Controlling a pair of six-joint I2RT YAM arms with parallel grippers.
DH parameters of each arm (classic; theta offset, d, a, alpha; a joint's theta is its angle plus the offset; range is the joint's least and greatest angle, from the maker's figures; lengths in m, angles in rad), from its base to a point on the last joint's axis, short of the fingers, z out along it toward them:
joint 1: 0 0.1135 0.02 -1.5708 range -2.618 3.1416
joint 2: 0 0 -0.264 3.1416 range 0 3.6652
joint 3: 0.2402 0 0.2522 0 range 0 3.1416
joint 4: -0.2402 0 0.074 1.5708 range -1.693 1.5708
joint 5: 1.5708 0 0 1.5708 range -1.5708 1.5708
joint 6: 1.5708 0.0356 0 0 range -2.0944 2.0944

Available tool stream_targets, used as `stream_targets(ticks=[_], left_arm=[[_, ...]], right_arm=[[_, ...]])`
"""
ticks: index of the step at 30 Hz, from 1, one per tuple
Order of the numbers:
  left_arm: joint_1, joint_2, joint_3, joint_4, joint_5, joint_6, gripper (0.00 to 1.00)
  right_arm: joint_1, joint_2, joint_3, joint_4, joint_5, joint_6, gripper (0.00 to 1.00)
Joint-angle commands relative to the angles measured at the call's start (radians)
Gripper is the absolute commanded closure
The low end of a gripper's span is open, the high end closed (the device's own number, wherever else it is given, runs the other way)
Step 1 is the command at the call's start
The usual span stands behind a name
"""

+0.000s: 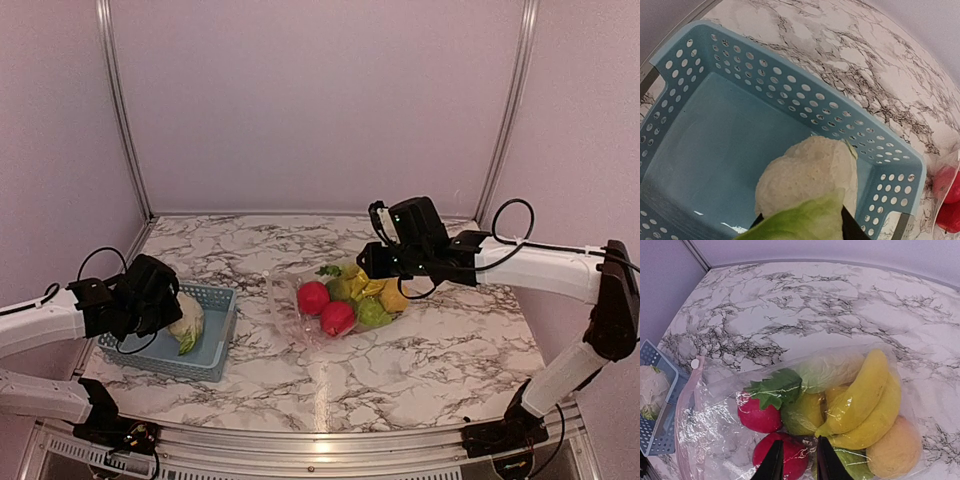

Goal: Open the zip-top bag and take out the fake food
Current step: Place the fake vegetable in the bin.

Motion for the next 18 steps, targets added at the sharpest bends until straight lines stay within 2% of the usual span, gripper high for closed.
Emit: stream_targets(ticks=[1,4,7,11,14,18], left_arm=[[0.011,0.035,-0.018,0.133,0.064,-0.004,0.6],[0.016,0.047,-0.017,0.139,0.063,0.011,0.48],[0.016,0.051,-0.007,0.117,0.045,0.016,0.29],[0.016,0.029,0.019,0.094,0.031,0.044,0.12],[0.016,0.007,0.054,0.075,0.024,0.076,0.05],[0.015,-0.018,0.113,0.063,0.033,0.136,0.04]], right_arm=[[0.012,-0.03,0.038,-0.023,-0.009,-0.018,0.78],[0.012,-0.041,0.034,-0.026,-0.003,-0.02,0.78],[0.012,-0.049,0.032,-0.032,0.011,-0.025,0.76],[0.01,-0.059,0.031,-0.033,0.027,-0.027,0.72],[0.011,-0.058,0.038,-0.043,0.033,-0.036,0.7],[0.011,-0.067,0.041,-0.052,0.058,-0.037,0.68]])
